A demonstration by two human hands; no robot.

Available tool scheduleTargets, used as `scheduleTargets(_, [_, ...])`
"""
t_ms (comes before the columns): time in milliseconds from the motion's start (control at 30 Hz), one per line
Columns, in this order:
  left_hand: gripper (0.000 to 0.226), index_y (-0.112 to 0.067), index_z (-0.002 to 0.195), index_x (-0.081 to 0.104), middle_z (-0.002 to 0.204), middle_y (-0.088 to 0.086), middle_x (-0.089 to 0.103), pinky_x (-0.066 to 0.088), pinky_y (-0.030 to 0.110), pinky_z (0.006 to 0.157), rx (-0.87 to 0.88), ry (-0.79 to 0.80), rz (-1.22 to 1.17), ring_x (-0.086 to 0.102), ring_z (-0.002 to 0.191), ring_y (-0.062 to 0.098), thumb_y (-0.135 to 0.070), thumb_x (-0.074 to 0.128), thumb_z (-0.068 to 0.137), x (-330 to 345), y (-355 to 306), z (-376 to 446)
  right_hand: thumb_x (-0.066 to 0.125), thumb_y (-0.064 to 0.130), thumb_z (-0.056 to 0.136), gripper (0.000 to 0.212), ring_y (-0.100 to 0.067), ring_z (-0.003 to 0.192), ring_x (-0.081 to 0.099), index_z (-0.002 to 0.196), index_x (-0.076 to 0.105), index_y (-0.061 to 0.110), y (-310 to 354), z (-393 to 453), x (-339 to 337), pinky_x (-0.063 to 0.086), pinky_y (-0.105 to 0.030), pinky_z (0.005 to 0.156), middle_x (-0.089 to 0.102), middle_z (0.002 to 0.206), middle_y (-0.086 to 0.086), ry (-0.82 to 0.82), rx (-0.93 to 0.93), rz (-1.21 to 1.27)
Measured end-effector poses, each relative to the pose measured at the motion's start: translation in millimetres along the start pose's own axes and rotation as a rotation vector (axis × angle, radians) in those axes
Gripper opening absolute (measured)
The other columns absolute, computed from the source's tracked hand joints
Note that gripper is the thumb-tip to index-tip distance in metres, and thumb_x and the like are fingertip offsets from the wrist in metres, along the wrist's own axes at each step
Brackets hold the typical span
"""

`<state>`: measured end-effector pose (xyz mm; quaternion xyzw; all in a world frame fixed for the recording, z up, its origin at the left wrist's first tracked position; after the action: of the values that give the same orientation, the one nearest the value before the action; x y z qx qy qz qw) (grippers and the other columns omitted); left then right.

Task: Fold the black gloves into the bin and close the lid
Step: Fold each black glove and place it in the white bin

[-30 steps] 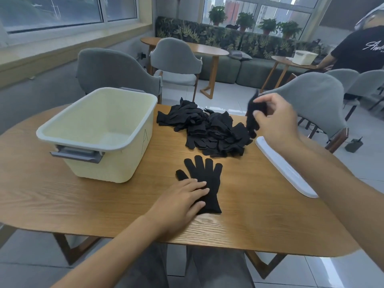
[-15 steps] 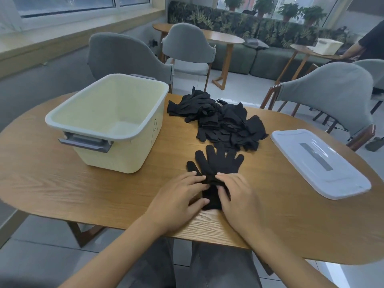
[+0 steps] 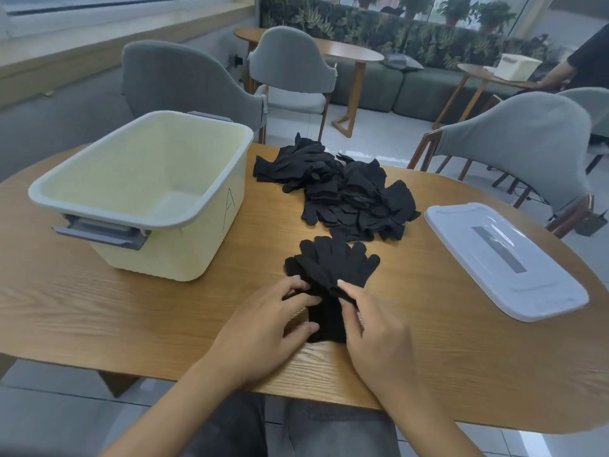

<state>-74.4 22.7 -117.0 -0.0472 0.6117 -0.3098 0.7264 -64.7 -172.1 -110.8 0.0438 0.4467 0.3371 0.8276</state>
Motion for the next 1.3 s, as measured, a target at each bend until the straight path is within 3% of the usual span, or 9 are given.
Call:
scheduleTargets(200, [0.036, -0.044, 0.132, 0.052, 0.142, -0.03, 0.037, 0.045, 0.022, 0.098, 0.031, 0.007, -0.015, 0.044, 0.125, -0.005, -0.052, 0.053, 0.097, -2.0, -2.3, 2.2, 0.06, 0.016, 0.094, 0.024, -0.005, 0.105, 0.068, 0.113, 0.074, 0.011, 4.8, -4.1, 3.2, 0.048, -0.011, 0.093, 0.074, 0.11, 0.005, -0.036, -0.126, 0.04])
scheduleTargets(433, [0.034, -0.04, 0.13, 0.055, 0.142, -0.028, 0.04, 0.044, 0.022, 0.098, 0.033, 0.017, -0.007, 0.045, 0.125, -0.004, -0.047, 0.056, 0.097, -1.6, -5.2, 2.9, 0.059, 0.018, 0.094, 0.025, -0.007, 0.114, 0.066, 0.113, 0.073, 0.011, 3.1, -4.5, 5.2, 0.051, -0.019, 0.096, 0.073, 0.114, 0.003, 0.003, -0.096, 0.079])
scheduleTargets(600, [0.033, -0.038, 0.128, 0.058, 0.143, -0.027, 0.041, 0.042, 0.019, 0.1, 0.023, 0.012, -0.011, 0.045, 0.128, -0.003, -0.045, 0.058, 0.095, -2.7, -5.7, 2.3, 0.052, 0.022, 0.096, 0.029, -0.005, 0.12, 0.061, 0.116, 0.071, 0.013, 3.6, -2.2, 5.8, 0.048, -0.017, 0.1, 0.071, 0.121, 0.003, 0.058, -0.027, 0.094])
scheduleTargets(867, [0.023, -0.036, 0.114, 0.059, 0.123, -0.023, 0.048, 0.047, 0.023, 0.088, -0.002, 0.021, 0.005, 0.049, 0.109, -0.002, -0.05, 0.054, 0.097, -4.9, -7.0, 1.9, 0.054, 0.018, 0.09, 0.028, -0.005, 0.113, 0.065, 0.11, 0.073, 0.011, 5.1, -2.5, 0.9, 0.05, -0.017, 0.095, 0.072, 0.114, 0.005, 0.041, -0.014, 0.124])
scheduleTargets(1067, [0.029, -0.038, 0.123, 0.059, 0.137, -0.027, 0.044, 0.044, 0.022, 0.1, 0.013, 0.022, -0.018, 0.044, 0.126, -0.005, -0.049, 0.054, 0.097, -4.7, -6.7, 2.5, 0.054, 0.02, 0.092, 0.028, -0.004, 0.112, 0.064, 0.113, 0.071, 0.013, 7.3, 1.3, 2.0, 0.049, -0.013, 0.093, 0.073, 0.113, 0.005, 0.084, -0.024, 0.061])
scheduleTargets(1300, [0.027, -0.035, 0.118, 0.061, 0.134, -0.024, 0.047, 0.045, 0.02, 0.1, 0.017, -0.007, 0.001, 0.043, 0.129, -0.005, -0.05, 0.055, 0.096, -4.0, -6.4, 1.4, 0.058, 0.015, 0.091, 0.023, -0.009, 0.114, 0.065, 0.107, 0.073, 0.01, 8.2, -2.7, 5.1, 0.049, -0.016, 0.096, 0.074, 0.109, 0.0, 0.094, -0.141, -0.029])
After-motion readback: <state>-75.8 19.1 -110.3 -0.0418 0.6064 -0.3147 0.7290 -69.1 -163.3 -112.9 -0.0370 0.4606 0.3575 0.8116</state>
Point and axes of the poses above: each hand's wrist, its own z-axis towards the middle knuckle, its own x-axis out of the palm, y = z × x, the point moved 2 cm from there along z, towards the middle knuckle
